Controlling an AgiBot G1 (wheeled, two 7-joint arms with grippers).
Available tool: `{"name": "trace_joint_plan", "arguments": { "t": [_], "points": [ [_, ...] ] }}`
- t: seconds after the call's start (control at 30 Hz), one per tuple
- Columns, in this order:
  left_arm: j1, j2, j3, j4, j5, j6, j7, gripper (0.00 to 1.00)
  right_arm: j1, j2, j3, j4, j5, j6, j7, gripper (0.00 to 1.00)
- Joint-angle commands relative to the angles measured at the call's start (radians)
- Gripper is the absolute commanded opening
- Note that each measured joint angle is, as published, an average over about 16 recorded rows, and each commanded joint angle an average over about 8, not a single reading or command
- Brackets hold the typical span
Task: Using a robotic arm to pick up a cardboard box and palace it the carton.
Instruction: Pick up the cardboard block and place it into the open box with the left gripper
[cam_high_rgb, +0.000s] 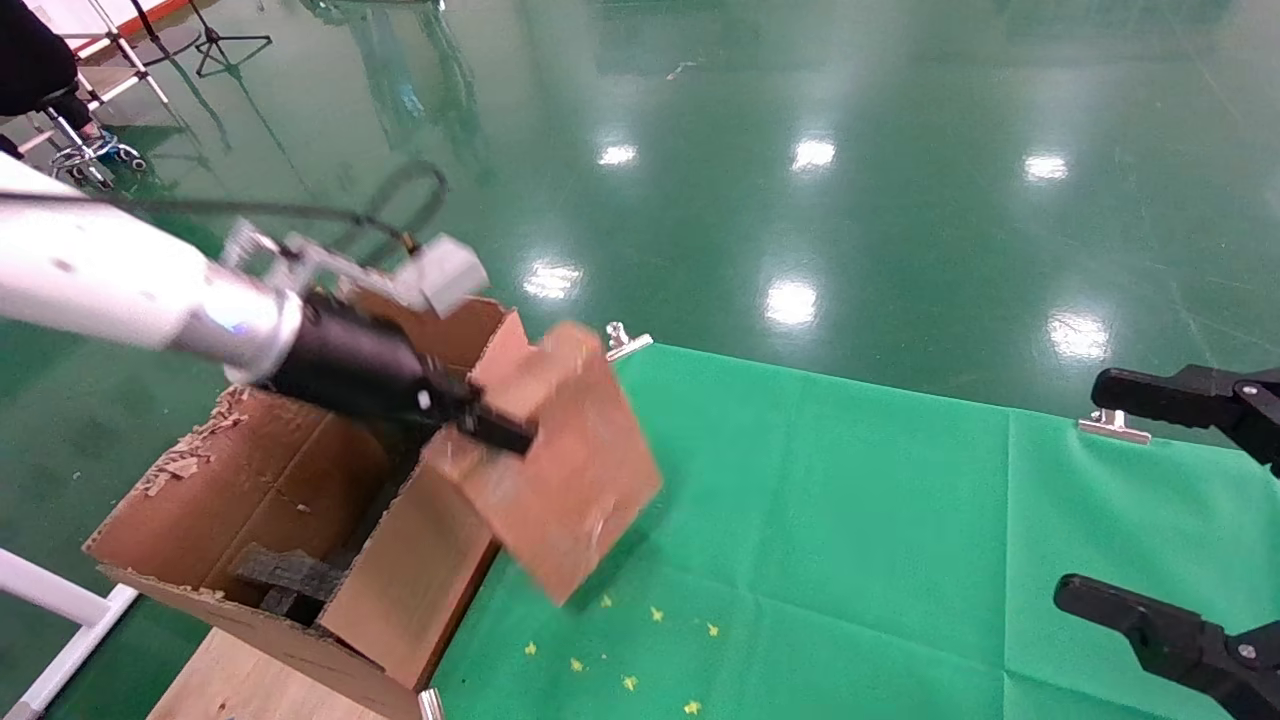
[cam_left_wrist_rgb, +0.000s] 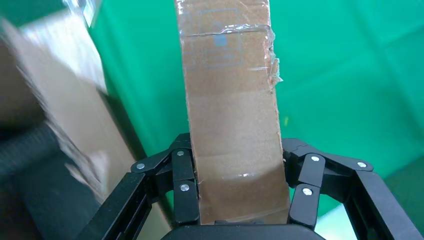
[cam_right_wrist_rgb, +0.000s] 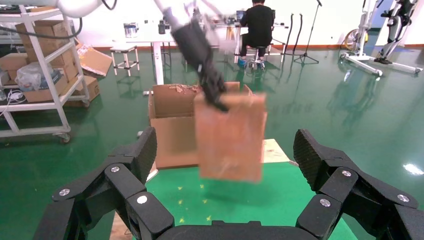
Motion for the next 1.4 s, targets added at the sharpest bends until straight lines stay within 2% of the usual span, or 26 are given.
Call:
{"name": "trace_joint_plan", "arguments": {
  "t": [0.03,0.27,0.43,0.63,0.83,1.07,1.4],
  "points": [
    [-0.015,-0.021,-0.024,-0.007,-0.029,-0.010,0.013,0.00,0.000,0.000,0.000,0.000,0.000,0.000,0.000,1.00],
    [-0.181,-0.086,-0.100,0.071,-0.034,-0.016,0.122,0.00,0.000,0.000,0.000,0.000,0.000,0.000,0.000,1.00],
    [-0.282,-0.125,-0.105,0.167,0.048,-0.016,0.206,0.00,0.000,0.000,0.000,0.000,0.000,0.000,0.000,1.00],
    [-0.346,-0.159,-0.073,0.318,0.165,-0.010,0.302,0.00,0.000,0.000,0.000,0.000,0.000,0.000,0.000,1.00],
    [-0.353,-0.157,-0.034,0.499,0.243,-0.028,0.418,0.00,0.000,0.000,0.000,0.000,0.000,0.000,0.000,1.00],
    [-0.321,-0.128,-0.003,0.694,0.291,-0.103,0.555,0.00,0.000,0.000,0.000,0.000,0.000,0.000,0.000,1.00],
    [-0.289,-0.092,0.011,0.912,0.315,-0.232,0.672,0.00,0.000,0.000,0.000,0.000,0.000,0.000,0.000,1.00]
  ]
}}
